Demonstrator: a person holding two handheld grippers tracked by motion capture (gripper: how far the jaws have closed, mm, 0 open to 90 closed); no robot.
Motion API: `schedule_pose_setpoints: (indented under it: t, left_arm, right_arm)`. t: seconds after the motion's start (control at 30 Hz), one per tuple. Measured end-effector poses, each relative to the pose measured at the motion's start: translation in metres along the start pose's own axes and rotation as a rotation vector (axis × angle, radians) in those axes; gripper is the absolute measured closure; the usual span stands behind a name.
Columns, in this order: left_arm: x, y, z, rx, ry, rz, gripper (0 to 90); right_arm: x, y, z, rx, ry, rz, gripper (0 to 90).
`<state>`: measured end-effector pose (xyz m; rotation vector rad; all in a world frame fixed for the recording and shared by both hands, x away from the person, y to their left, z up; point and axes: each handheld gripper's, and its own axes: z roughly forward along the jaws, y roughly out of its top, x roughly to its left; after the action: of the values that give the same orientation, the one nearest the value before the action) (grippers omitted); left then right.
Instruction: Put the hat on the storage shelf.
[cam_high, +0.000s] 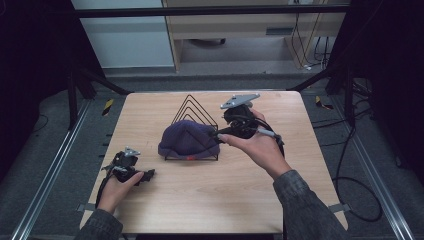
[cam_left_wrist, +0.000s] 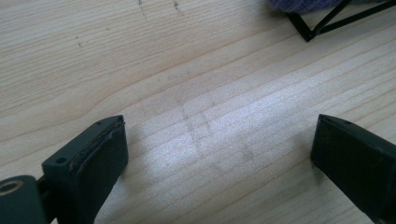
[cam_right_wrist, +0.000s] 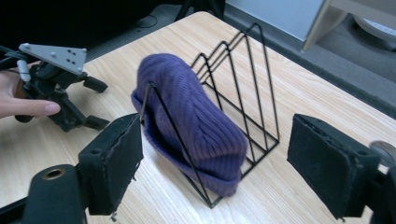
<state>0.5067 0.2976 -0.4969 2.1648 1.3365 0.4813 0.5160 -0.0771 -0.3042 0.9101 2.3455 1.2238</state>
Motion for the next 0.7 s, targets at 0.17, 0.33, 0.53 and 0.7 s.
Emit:
schedule_pose_setpoints:
  t: [0.17,0.33,0.53,0.7]
  left_arm:
    - [0.0,-0.001,0.0,-0.005,-0.002,0.001,1.9]
    - [0.0,-0.001,0.0,-0.007,-0.001,0.003,1.6]
    - [-0.001,-0.002,0.001,-0.01,0.001,0.004,0.6]
    - [-0.001,-0.001,0.001,-0.01,0.001,0.004,0.2]
  right_arm:
    - [-0.009,-0.006,-0.011,-0.011,-0.028,0.021,15.2]
    - [-0.014,-0.01,-0.019,-0.017,-0.048,0.04,12.9]
    - [-0.023,-0.022,-0.03,-0.02,-0.072,0.059,10.5]
    - [-0.032,-0.036,-0.036,-0.008,-0.087,0.087,9.8]
